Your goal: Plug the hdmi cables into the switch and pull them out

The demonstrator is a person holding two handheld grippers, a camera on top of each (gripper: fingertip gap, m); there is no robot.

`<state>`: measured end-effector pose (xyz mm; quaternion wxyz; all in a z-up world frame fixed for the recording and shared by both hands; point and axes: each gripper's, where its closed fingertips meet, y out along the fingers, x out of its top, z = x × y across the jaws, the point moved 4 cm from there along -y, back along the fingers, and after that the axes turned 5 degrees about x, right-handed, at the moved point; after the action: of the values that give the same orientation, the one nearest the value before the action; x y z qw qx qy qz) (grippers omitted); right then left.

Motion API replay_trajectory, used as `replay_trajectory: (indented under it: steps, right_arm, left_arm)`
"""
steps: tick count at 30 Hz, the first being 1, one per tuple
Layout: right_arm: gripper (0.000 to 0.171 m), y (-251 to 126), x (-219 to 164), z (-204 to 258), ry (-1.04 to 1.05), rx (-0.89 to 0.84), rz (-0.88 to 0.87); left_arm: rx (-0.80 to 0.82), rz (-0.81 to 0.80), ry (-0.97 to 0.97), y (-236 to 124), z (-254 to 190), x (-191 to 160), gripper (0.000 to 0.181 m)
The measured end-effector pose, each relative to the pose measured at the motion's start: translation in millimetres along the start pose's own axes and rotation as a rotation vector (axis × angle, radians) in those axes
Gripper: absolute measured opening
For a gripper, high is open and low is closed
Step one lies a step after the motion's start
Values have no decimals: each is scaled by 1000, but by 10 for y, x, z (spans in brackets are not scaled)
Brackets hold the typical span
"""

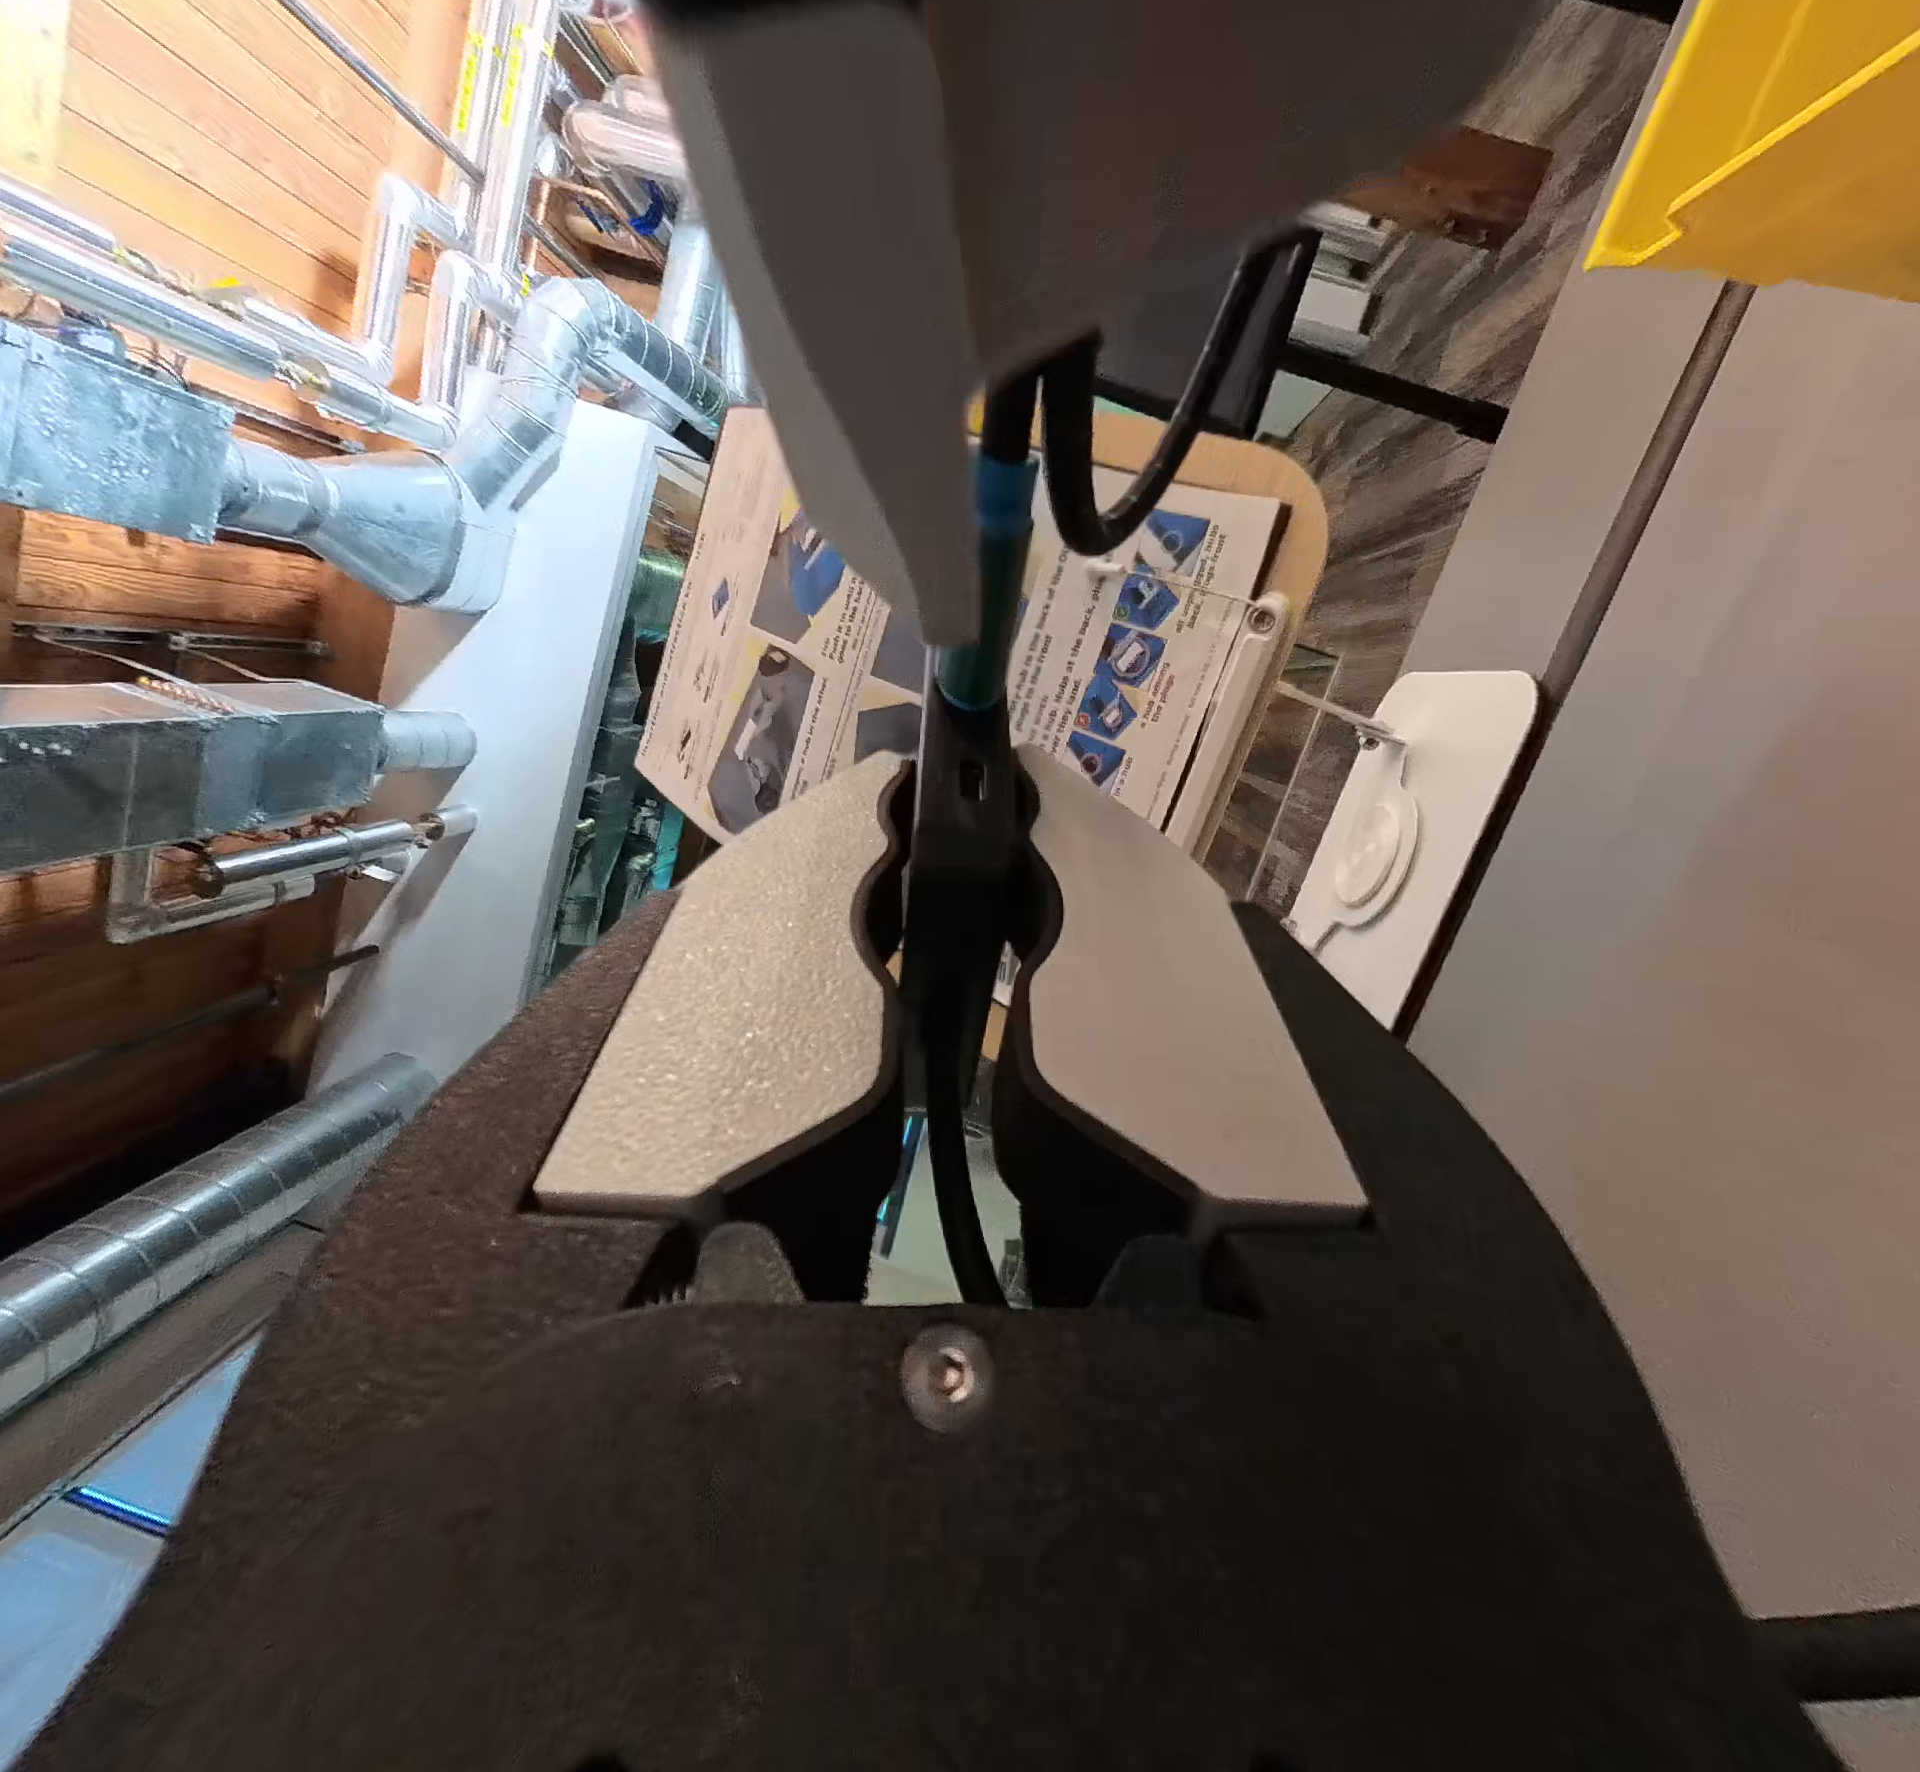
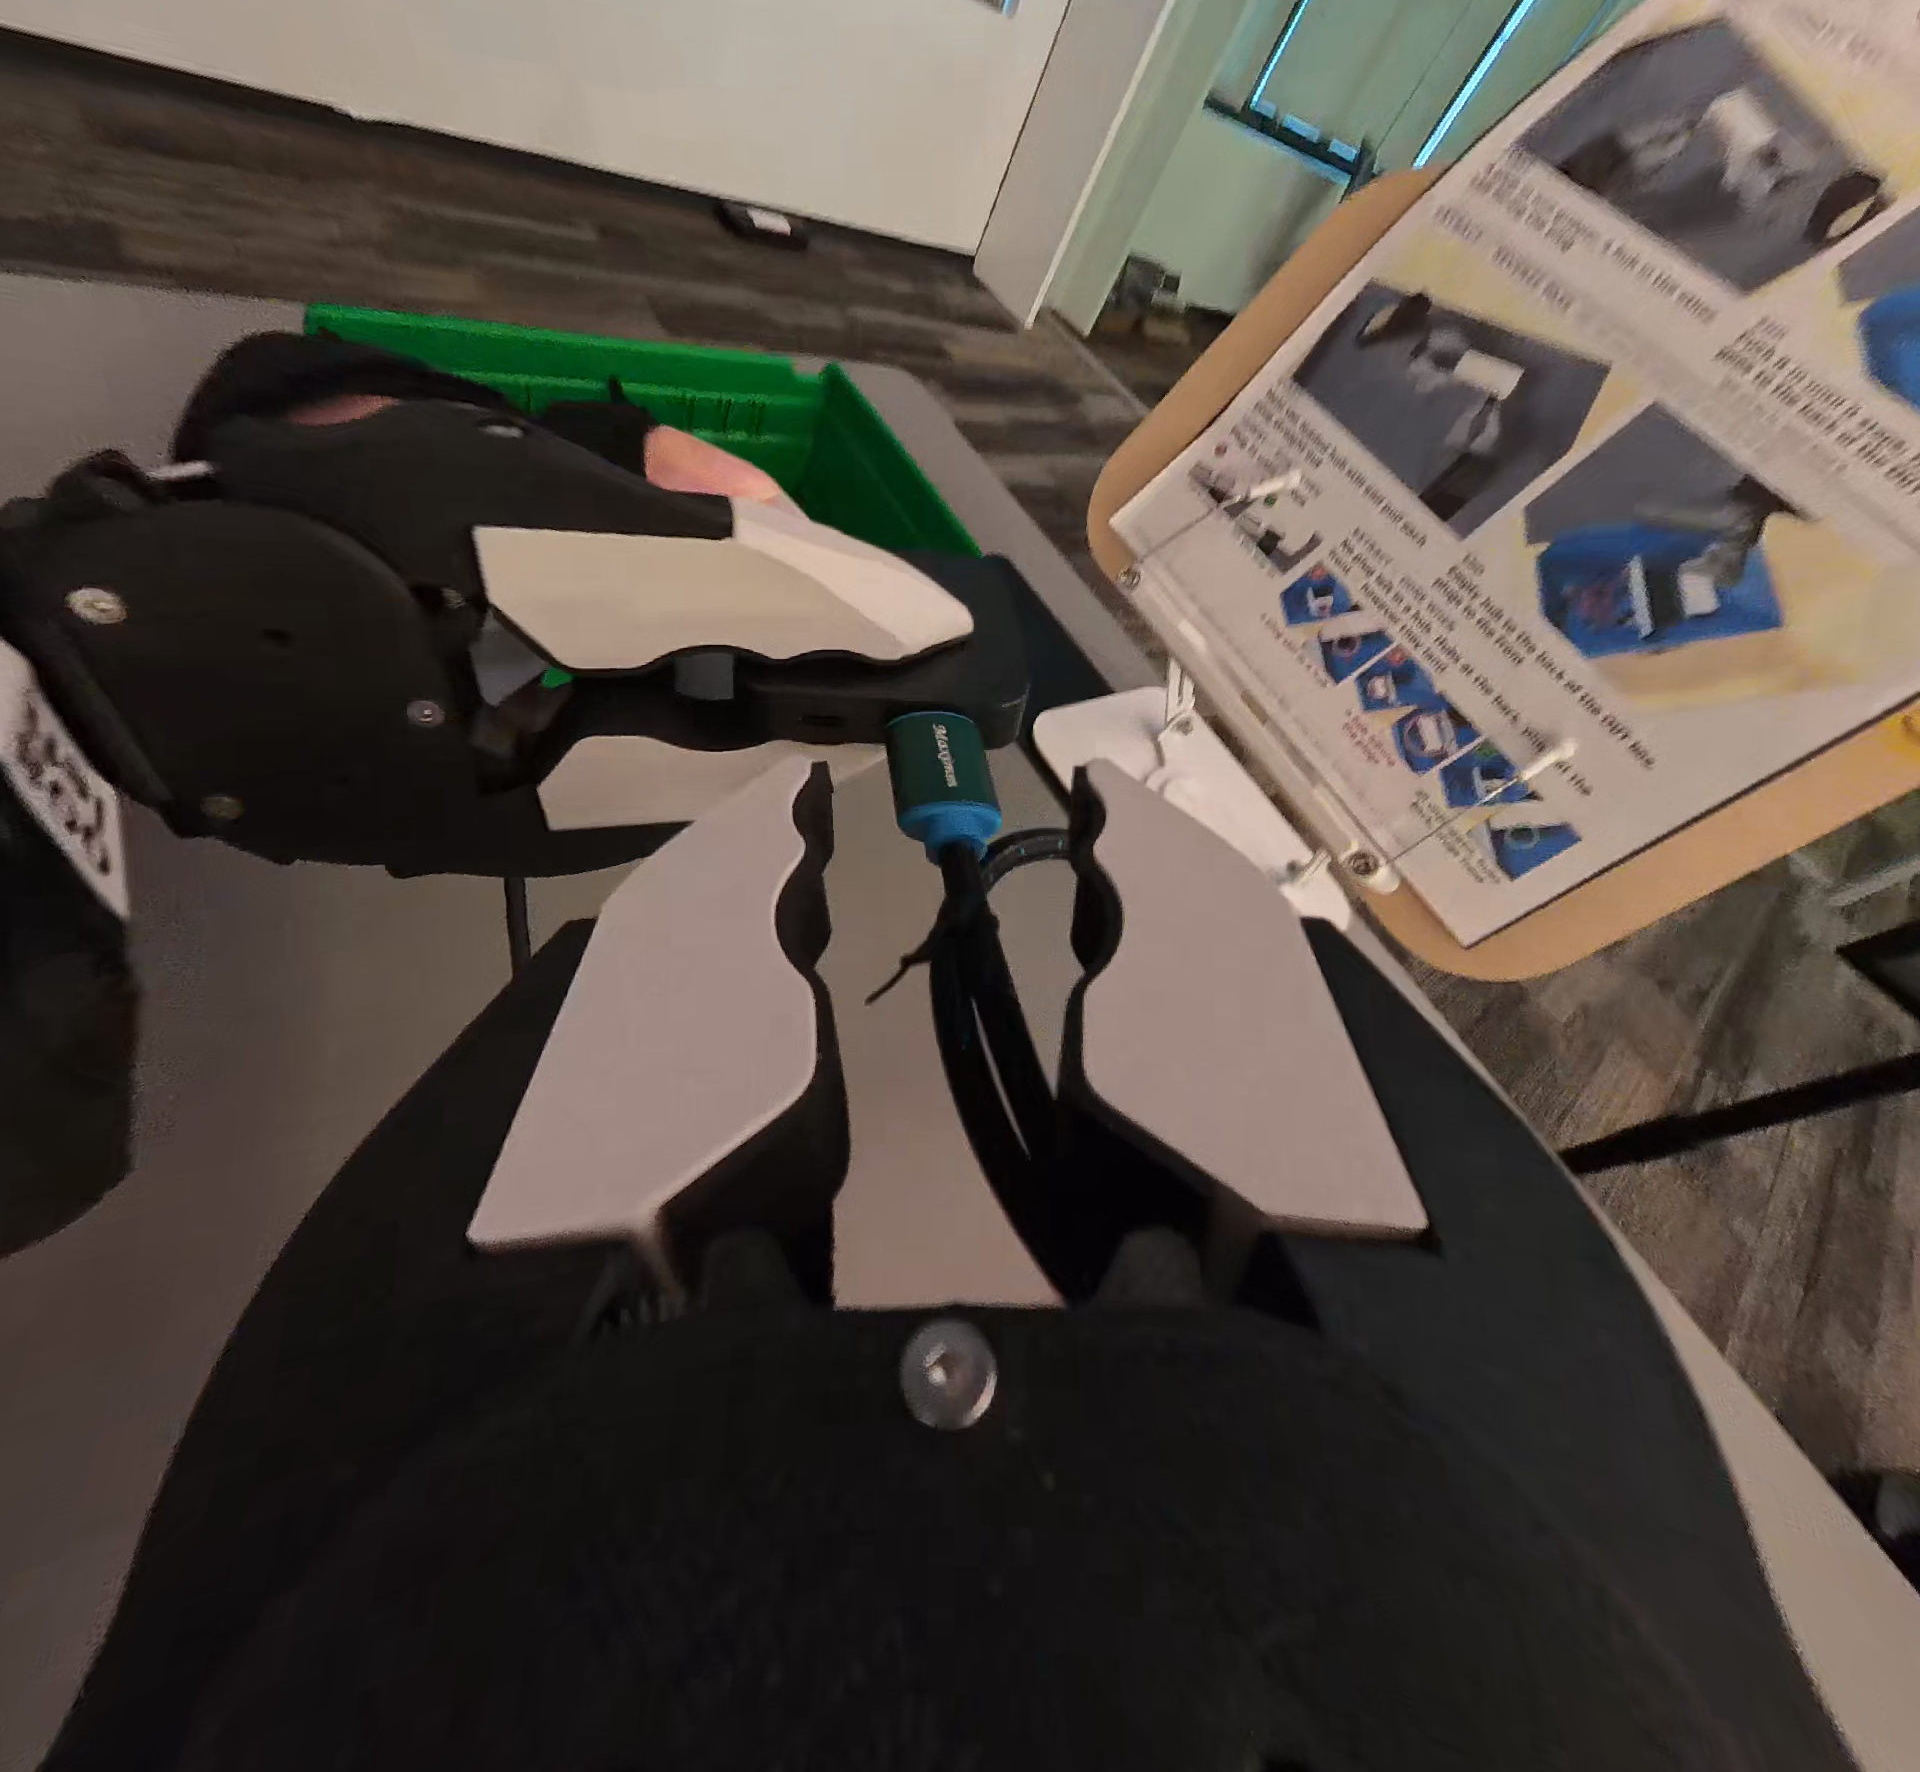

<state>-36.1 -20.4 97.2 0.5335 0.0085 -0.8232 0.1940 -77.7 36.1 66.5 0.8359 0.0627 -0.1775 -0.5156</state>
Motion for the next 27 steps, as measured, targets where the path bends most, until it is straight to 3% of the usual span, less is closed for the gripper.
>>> replay_trajectory:
  steps: [3,7,18,27]
  right_arm:
    - [32,52,-93,-35,18,-1,52]
    - [20,61,-49,17,11,60,-7]
    - [20,79,-6,10,69,68,-72]
    - [21,122,-83,8,119,60,5]
  left_arm:
    - [22,-12,0,-22,21,54,14]
    - [19,-15,-48,-33,57,59,14]
    - [4,2,-105,-16,62,38,14]
    - [-61,-10,-94,24,-24,-15,15]
